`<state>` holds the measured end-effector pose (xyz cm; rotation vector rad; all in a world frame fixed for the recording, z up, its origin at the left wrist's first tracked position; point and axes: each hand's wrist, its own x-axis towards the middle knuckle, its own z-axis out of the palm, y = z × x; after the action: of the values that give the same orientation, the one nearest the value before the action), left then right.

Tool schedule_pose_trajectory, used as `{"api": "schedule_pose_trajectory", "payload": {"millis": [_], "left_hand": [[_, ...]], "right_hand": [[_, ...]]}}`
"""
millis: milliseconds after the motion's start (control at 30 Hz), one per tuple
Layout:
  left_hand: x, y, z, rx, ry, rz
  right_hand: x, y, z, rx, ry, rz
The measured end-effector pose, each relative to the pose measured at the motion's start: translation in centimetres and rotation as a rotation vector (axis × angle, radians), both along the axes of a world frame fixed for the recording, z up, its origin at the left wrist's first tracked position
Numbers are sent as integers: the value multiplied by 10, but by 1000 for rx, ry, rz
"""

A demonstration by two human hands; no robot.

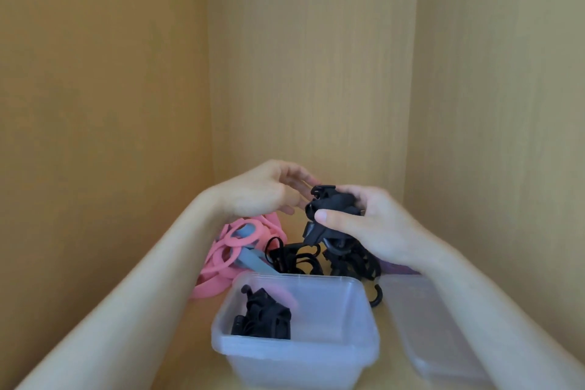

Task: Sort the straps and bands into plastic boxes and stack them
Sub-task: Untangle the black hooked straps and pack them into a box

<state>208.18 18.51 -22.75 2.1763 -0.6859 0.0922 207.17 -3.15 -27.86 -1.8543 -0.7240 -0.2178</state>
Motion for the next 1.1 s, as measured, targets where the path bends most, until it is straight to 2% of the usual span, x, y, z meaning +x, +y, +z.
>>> {"api": "schedule_pose_trajectory", "payload": {"millis": [200, 567, 800, 967, 1100], "left_hand": [[-27, 26, -60, -203, -35, 103], [-31, 24, -83, -69, -112, 90], [-27, 33, -80, -219, 151, -168], [-21, 32, -87, -138, 168, -183], [-21, 32, -88, -158, 190, -189]], "right_hand": [[-22, 8, -11, -147, 44, 91], [-42, 8, -30, -354, -20, 38], [-42, 14, -39, -524, -29, 41], [-43, 16, -41, -569, -6, 58], [-39, 15, -44, -659, -22, 14]]}}
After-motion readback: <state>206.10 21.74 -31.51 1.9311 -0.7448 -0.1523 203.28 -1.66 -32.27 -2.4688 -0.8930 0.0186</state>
